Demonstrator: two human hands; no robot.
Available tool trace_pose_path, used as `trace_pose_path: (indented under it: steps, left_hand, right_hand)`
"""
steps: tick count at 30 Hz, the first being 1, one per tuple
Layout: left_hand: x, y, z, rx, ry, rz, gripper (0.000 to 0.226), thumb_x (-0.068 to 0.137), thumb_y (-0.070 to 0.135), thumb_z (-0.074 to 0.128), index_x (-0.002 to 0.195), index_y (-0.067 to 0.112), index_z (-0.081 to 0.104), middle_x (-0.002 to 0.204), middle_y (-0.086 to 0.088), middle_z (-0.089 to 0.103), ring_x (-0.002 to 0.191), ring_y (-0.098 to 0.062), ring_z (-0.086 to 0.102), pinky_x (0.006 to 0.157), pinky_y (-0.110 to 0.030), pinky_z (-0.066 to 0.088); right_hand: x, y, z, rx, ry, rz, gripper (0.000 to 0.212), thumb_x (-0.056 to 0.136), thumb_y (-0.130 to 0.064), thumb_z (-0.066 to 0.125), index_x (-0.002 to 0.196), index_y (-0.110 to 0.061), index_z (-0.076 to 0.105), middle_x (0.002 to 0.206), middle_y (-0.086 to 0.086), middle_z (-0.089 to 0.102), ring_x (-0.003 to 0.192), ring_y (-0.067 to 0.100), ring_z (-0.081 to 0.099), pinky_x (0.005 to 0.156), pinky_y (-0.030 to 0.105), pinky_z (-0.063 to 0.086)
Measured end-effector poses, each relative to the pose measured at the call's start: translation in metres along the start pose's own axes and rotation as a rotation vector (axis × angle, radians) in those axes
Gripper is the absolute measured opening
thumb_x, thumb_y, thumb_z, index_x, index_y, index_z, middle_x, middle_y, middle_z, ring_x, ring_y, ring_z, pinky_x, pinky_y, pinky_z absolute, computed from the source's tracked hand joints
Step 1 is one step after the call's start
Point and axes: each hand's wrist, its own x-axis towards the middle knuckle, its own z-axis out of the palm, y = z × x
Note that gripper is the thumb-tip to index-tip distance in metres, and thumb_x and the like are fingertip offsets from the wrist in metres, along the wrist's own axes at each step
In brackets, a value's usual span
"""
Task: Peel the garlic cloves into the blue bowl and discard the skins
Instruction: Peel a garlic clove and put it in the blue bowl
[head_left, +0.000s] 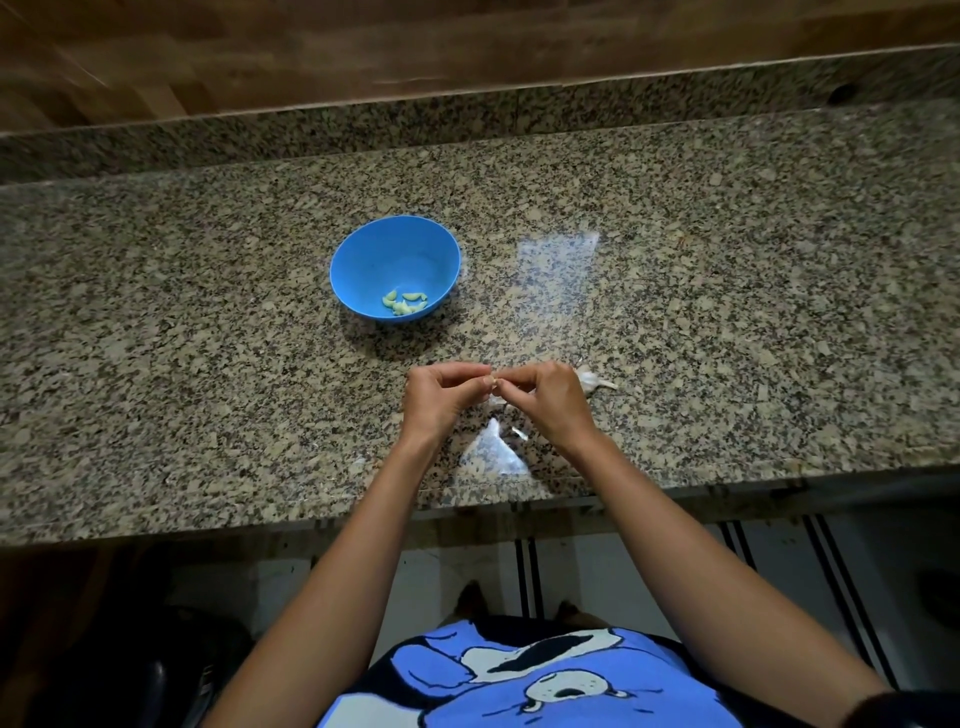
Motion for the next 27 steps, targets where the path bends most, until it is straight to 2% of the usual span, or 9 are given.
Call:
trace_pose_path:
  steps: [7,10,12,13,15,17,20,23,27]
  left_hand:
    - [-0.0036,-0.0001,0.0028,-0.038,-0.011,0.01,0.022,0.076,-0.002,0.072,0.098,-0.002,0.07,0.094,-0.011,0.071,0.082,-0.016,0.07,0.069,-0.019,0.055]
    - [-0.0028,0.0007,0.0011,-0.215,-0.011,-0.077,0.019,0.076,-0.003,0.071,0.095,-0.001,0.07,0.094,-0.015,0.072,0.082,-0.021,0.07,0.071,-0.022,0.056]
    - [0.0004,0.0005,-0.0019,-0.317,0.005,-0.132,0.018,0.077,-0.005,0.069,0.094,-0.001,0.07,0.095,-0.016,0.071,0.08,-0.022,0.068,0.071,-0.022,0.057]
    - [0.0017,0.0003,-0.0034,-0.323,0.011,-0.14,0.018,0.077,-0.005,0.069,0.094,-0.001,0.07,0.096,-0.016,0.071,0.08,-0.021,0.068,0.07,-0.022,0.057]
    - [0.0028,-0.0002,-0.0056,-0.309,0.009,-0.139,0.019,0.077,-0.006,0.068,0.095,-0.001,0.07,0.098,-0.015,0.071,0.08,-0.02,0.068,0.068,-0.02,0.056]
    - [0.0026,-0.0008,-0.0061,-0.282,0.003,-0.131,0.019,0.077,-0.006,0.068,0.096,-0.001,0.07,0.098,-0.015,0.071,0.081,-0.019,0.069,0.068,-0.02,0.055]
    - [0.0012,-0.0012,-0.0059,-0.198,0.0,-0.086,0.02,0.078,-0.006,0.068,0.097,-0.001,0.069,0.096,-0.013,0.071,0.081,-0.017,0.069,0.07,-0.02,0.055]
    - [-0.0001,-0.0005,-0.0048,-0.111,-0.026,-0.028,0.02,0.077,-0.004,0.07,0.096,0.001,0.07,0.094,-0.011,0.072,0.083,-0.017,0.07,0.071,-0.02,0.055]
    - [-0.0008,0.001,-0.0046,-0.053,-0.045,0.008,0.019,0.076,-0.003,0.071,0.095,0.002,0.071,0.093,-0.009,0.072,0.082,-0.014,0.07,0.07,-0.018,0.054]
  right_hand:
    - [0.0003,0.0016,0.0023,-0.025,0.035,0.019,0.022,0.085,-0.025,0.066,0.101,-0.011,0.072,0.083,0.0,0.073,0.066,0.009,0.066,0.058,0.014,0.049]
    - [0.0005,-0.0024,0.0048,0.33,0.063,0.225,0.014,0.088,-0.017,0.061,0.09,-0.008,0.072,0.076,0.004,0.071,0.062,0.014,0.064,0.051,0.021,0.048]
    - [-0.0006,-0.0067,0.0035,0.631,0.103,0.429,0.023,0.093,-0.013,0.049,0.077,-0.006,0.063,0.065,0.006,0.063,0.053,0.017,0.058,0.042,0.022,0.042]
    - [-0.0016,-0.0075,0.0015,0.678,0.115,0.478,0.028,0.095,-0.015,0.044,0.073,-0.007,0.057,0.06,0.004,0.058,0.049,0.016,0.055,0.04,0.021,0.041]
    - [-0.0031,-0.0072,-0.0009,0.627,0.078,0.452,0.028,0.096,-0.02,0.045,0.072,-0.009,0.054,0.06,0.003,0.055,0.047,0.017,0.054,0.04,0.021,0.043]
    - [-0.0034,-0.0064,-0.0015,0.544,0.0,0.356,0.011,0.094,-0.016,0.05,0.088,-0.012,0.058,0.071,0.006,0.061,0.053,0.018,0.058,0.046,0.026,0.05]
    - [-0.003,-0.006,0.0004,0.482,-0.034,0.269,0.016,0.092,-0.014,0.055,0.106,-0.014,0.063,0.084,0.006,0.068,0.062,0.02,0.066,0.053,0.037,0.053]
    - [-0.0043,-0.0077,0.0007,0.457,-0.031,0.236,0.016,0.086,-0.023,0.065,0.097,-0.011,0.07,0.082,0.005,0.071,0.065,0.024,0.068,0.046,0.028,0.051]
    - [-0.0038,-0.0072,0.0004,0.573,-0.046,0.292,0.017,0.081,-0.012,0.07,0.095,-0.001,0.07,0.085,0.014,0.071,0.065,0.027,0.067,0.044,0.026,0.05]
